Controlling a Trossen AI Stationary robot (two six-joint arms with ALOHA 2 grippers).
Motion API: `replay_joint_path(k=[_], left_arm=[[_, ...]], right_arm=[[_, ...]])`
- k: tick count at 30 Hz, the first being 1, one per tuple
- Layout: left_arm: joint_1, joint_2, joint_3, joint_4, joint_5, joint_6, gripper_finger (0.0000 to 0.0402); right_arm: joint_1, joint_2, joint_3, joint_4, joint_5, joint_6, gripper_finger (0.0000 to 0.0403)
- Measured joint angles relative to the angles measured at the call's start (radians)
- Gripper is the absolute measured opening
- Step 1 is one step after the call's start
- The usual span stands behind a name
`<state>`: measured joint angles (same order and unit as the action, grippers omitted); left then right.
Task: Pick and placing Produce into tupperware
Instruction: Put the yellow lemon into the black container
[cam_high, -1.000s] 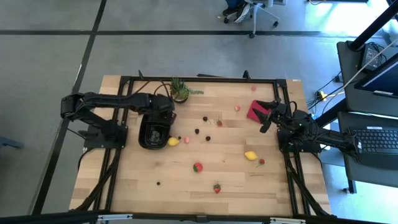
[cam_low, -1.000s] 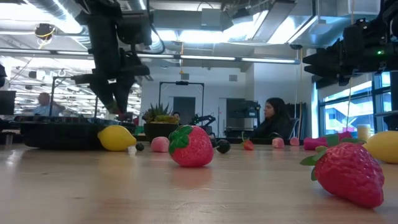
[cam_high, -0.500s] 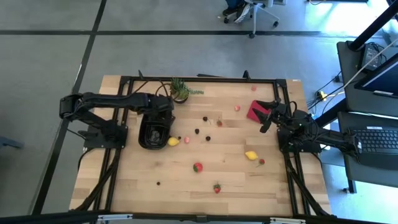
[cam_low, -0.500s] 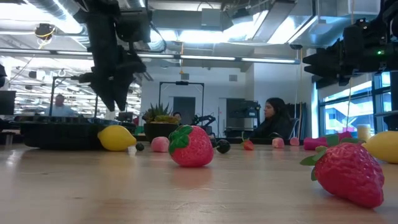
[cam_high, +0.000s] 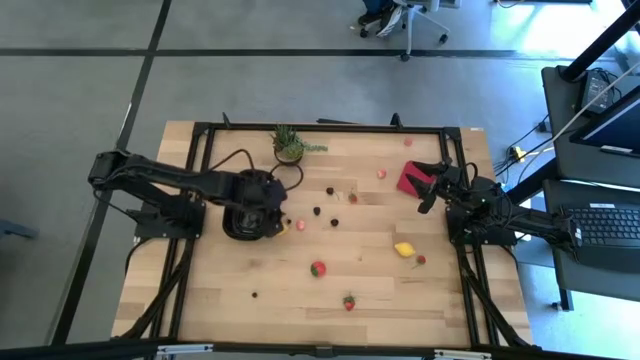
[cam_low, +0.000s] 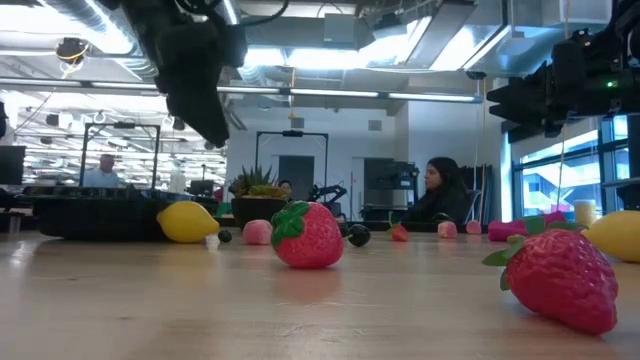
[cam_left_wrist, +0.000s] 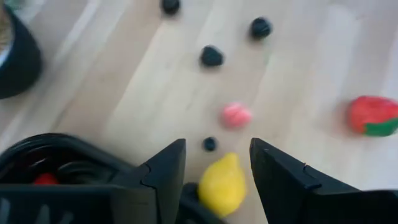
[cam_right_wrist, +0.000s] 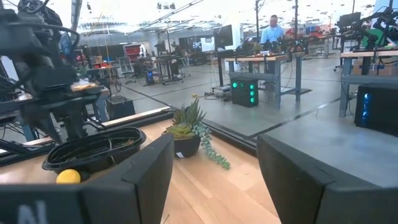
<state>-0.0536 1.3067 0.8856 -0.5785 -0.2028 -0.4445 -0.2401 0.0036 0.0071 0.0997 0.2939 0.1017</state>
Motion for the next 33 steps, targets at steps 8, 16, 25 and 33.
replay_joint_path(k=[8,16,25,33], left_arm=[[-0.045,0.001,0.000,0.019,0.010,-0.023,0.0230],[-0.049,0.005,0.000,0.040,0.087,-0.086,0.0295],[-0.048,0.025,0.001,0.093,0.013,0.147,0.0291],[-0.048,0.022,0.001,0.095,-0.025,0.215,0.0293]], right_arm=[[0.000,0.000,0.000,0.000,0.000,0.002,0.0232],[0.000,0.000,0.000,-0.017,0.000,0.002,0.0232],[0.000,0.000,0.000,-0.022,0.000,0.002,0.0232],[0.000,0.000,0.000,-0.025,0.000,-0.002,0.0232]])
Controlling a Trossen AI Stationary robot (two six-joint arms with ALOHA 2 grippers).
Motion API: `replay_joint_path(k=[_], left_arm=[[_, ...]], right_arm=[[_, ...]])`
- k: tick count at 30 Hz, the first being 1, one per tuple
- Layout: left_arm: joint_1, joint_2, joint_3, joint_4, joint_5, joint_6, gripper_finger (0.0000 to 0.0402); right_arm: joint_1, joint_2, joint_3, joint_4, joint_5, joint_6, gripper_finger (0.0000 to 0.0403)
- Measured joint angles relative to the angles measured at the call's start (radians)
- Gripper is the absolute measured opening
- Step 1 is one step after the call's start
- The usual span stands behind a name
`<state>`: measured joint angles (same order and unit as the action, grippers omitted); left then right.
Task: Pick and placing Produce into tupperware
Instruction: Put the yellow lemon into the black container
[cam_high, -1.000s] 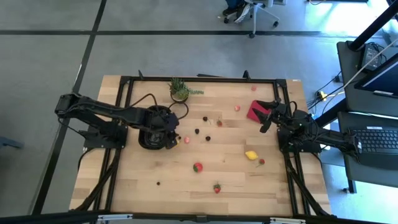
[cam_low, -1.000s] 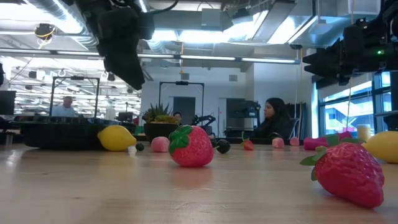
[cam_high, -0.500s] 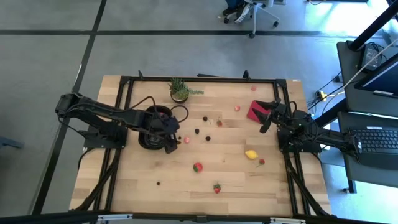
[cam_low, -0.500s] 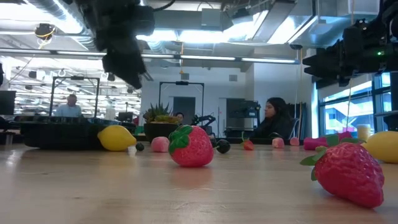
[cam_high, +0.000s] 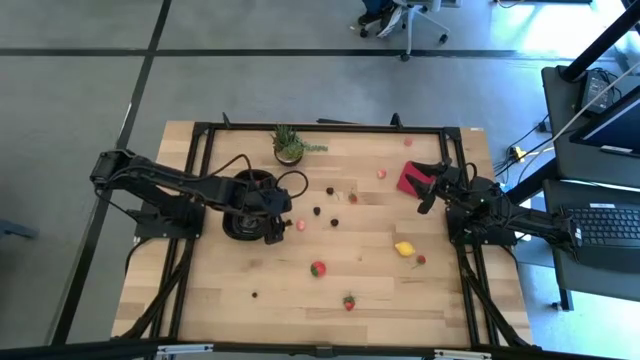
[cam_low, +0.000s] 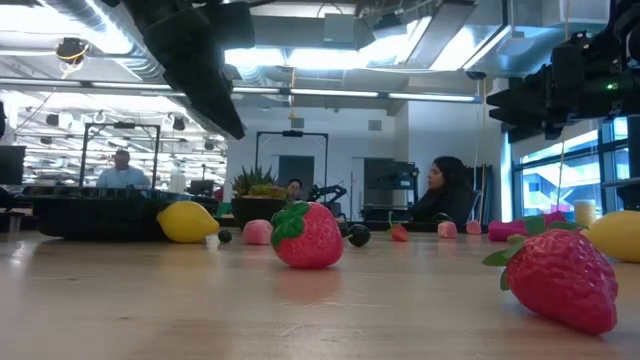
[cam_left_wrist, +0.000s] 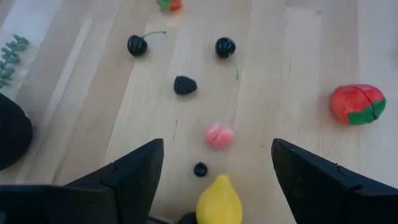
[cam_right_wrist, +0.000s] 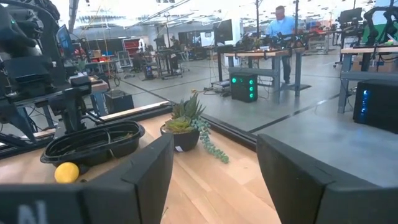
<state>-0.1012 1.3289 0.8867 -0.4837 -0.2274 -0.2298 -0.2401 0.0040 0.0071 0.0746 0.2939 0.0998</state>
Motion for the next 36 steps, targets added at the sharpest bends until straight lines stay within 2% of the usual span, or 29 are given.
replay_joint_path(k=[7,22,30,36], left_arm=[[-0.001,0.026,0.000,-0.031,0.008,0.025,0.0293],[-0.006,0.249,0.000,-0.051,0.093,0.024,0.0291],[-0.004,0.290,-0.002,-0.154,0.088,0.009,0.0295],[-0.004,0.303,-0.002,-0.148,0.088,-0.004,0.0292]], right_arm=[[0.000,0.000,0.000,-0.001,0.000,-0.003,0.0232],[0.000,0.000,0.000,-0.003,0.000,-0.003,0.0232],[0.000,0.000,0.000,-0.004,0.000,-0.003,0.0232],[0.000,0.001,0.000,-0.006,0.000,-0.003,0.0232]])
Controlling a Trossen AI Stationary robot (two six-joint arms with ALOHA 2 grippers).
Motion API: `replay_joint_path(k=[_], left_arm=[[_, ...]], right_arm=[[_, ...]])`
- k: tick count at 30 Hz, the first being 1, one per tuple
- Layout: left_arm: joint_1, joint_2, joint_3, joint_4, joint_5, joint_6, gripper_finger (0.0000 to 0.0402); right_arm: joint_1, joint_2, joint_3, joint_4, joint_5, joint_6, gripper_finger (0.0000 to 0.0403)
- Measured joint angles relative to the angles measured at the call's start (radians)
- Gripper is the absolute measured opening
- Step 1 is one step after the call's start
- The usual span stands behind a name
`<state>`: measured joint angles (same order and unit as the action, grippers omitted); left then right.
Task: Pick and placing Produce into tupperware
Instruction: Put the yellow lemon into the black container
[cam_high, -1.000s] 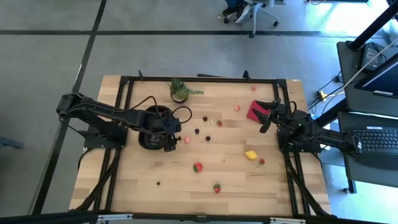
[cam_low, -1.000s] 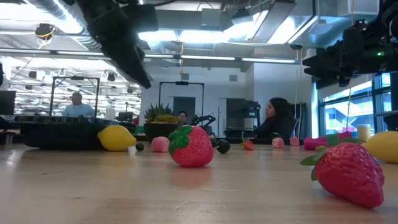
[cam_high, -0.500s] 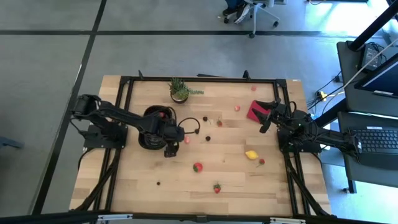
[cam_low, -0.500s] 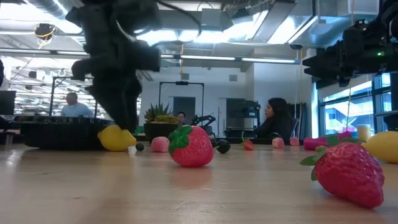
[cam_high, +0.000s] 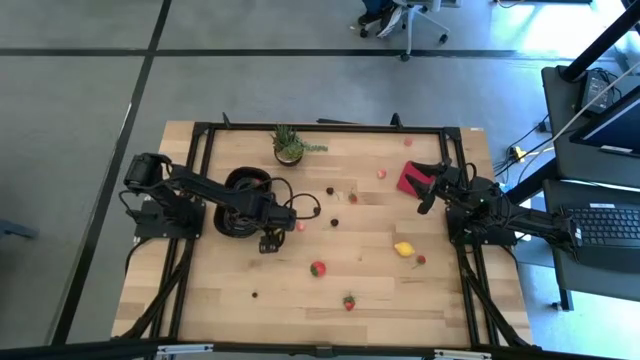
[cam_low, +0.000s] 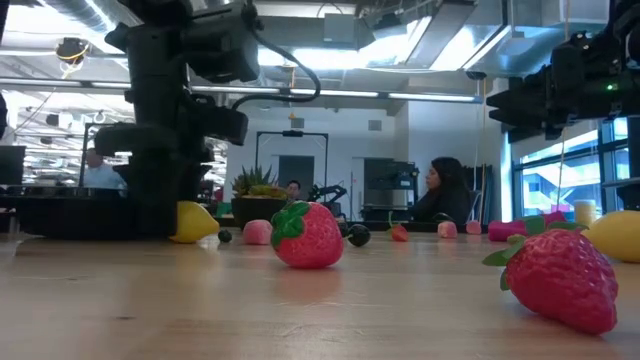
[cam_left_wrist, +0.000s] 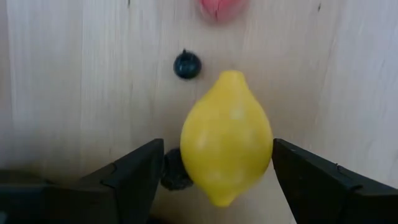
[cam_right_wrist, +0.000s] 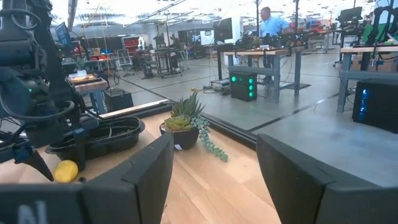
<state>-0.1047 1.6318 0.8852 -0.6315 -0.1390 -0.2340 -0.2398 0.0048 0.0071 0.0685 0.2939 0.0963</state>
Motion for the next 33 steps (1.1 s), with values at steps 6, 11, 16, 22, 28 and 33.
replay_joint_path(k=[6,11,16,22,28,33], left_arm=[[-0.002,0.000,0.000,-0.004,0.000,0.000,0.0295],[-0.002,0.000,0.000,-0.004,0.000,-0.001,0.0291],[-0.002,0.000,0.000,0.001,0.000,-0.015,0.0295],[-0.002,-0.001,0.000,0.001,-0.001,-0.088,0.0289],[-0.002,-0.001,0.000,0.011,-0.005,-0.100,0.0274],[-0.002,-0.001,0.000,0.026,-0.006,-0.099,0.0268]], right_arm=[[0.000,0.000,0.000,-0.002,0.000,-0.002,0.0232],[0.000,0.000,0.000,-0.004,0.000,-0.003,0.0232],[0.000,0.000,0.000,-0.004,0.000,-0.003,0.0232],[0.000,0.000,0.000,-0.004,0.000,-0.003,0.0232],[0.000,0.000,0.000,-0.004,0.000,-0.001,0.0232],[0.000,0.000,0.000,-0.004,0.000,0.000,0.0232]])
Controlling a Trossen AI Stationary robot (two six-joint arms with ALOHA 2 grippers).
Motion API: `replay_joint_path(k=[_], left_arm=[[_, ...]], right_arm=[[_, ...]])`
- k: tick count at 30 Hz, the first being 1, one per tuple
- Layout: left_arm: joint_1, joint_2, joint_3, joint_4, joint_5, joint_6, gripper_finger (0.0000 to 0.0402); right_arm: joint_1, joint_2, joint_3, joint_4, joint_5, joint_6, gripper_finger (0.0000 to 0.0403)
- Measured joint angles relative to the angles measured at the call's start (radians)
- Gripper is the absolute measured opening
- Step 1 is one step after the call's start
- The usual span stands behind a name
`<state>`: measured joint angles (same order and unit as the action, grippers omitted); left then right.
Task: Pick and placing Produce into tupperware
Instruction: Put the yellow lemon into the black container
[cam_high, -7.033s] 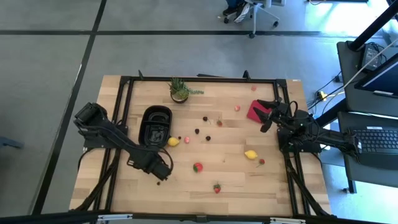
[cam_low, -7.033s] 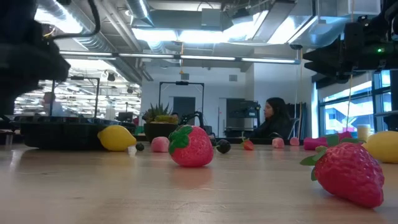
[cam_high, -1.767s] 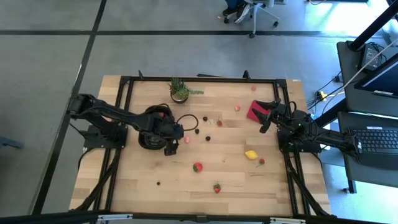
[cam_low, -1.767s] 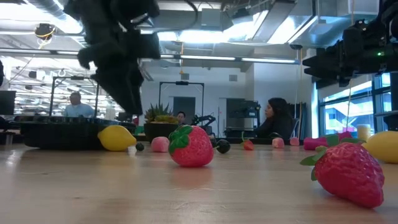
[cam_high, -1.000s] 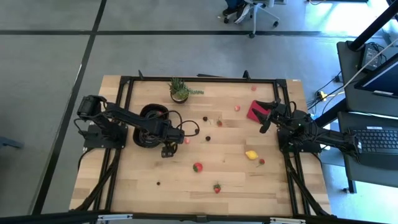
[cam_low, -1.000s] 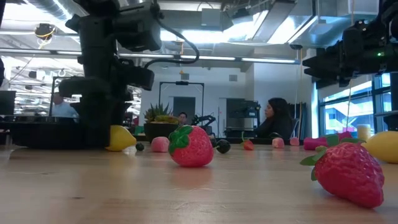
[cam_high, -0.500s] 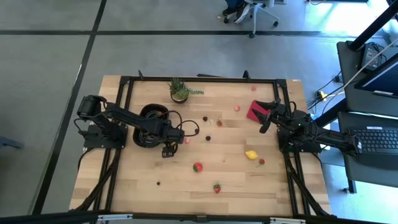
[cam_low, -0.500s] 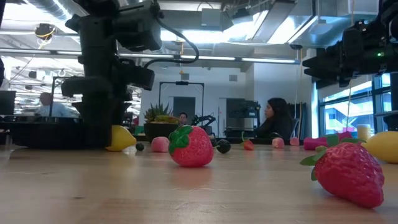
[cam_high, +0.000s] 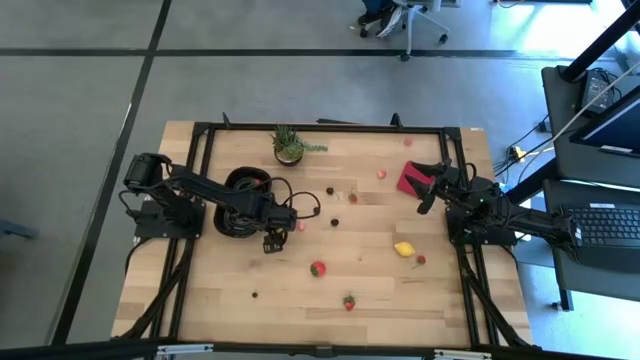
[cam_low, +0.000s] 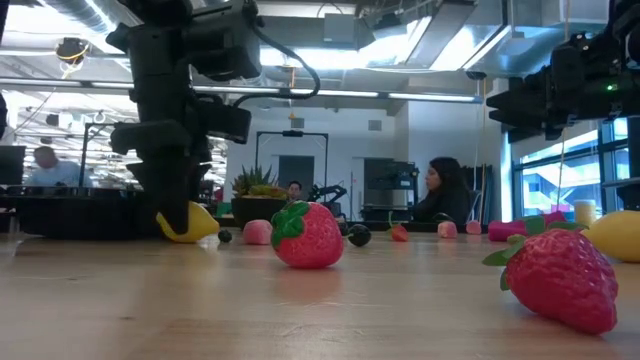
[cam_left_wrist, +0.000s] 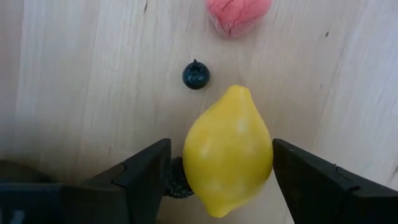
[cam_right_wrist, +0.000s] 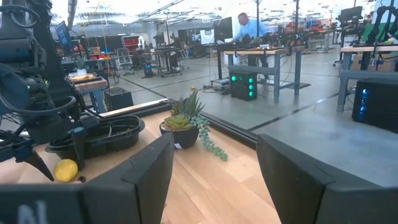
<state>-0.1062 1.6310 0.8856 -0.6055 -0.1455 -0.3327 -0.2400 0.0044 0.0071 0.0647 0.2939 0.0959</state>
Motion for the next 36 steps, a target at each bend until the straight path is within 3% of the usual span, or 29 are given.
replay_joint_path(k=[12,21,36], left_arm=[[0.000,0.063,0.007,0.018,0.013,0.000,0.0250],[-0.001,0.069,0.004,0.019,0.018,0.000,0.0196],[0.000,0.050,0.016,0.009,0.007,-0.056,0.0197]], right_arm=[[0.000,0.000,0.000,-0.001,0.000,0.000,0.0232],[0.000,0.000,0.000,-0.001,0.000,0.000,0.0232],[0.000,0.000,0.000,-0.001,0.000,-0.003,0.0232]])
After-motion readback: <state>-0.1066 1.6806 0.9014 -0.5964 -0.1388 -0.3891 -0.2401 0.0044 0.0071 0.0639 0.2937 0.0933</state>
